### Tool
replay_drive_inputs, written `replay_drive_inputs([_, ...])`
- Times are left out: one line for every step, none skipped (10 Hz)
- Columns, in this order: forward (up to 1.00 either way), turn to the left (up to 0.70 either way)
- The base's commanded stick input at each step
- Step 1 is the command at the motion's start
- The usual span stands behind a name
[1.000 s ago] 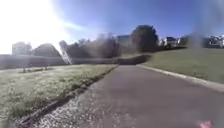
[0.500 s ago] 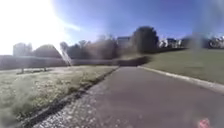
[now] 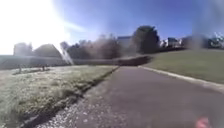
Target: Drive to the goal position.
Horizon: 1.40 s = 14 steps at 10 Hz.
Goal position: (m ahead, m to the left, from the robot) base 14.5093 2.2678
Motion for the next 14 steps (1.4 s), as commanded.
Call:
replay_drive_inputs([0.45,-0.27])
replay_drive_inputs([0.45,-0.27])
replay_drive_inputs([0.45,-0.27])
replay_drive_inputs([0.45,-0.27])
replay_drive_inputs([0.45,-0.27])
replay_drive_inputs([0.45,-0.27])
replay_drive_inputs([0.45,-0.27])
replay_drive_inputs([0.45,-0.27])
replay_drive_inputs([0.45,-0.27])
replay_drive_inputs([0.45,-0.27])
replay_drive_inputs([0.45,-0.27])
replay_drive_inputs([0.45,-0.27])
replay_drive_inputs([0.45,0.00])
replay_drive_inputs([0.45,0.00])
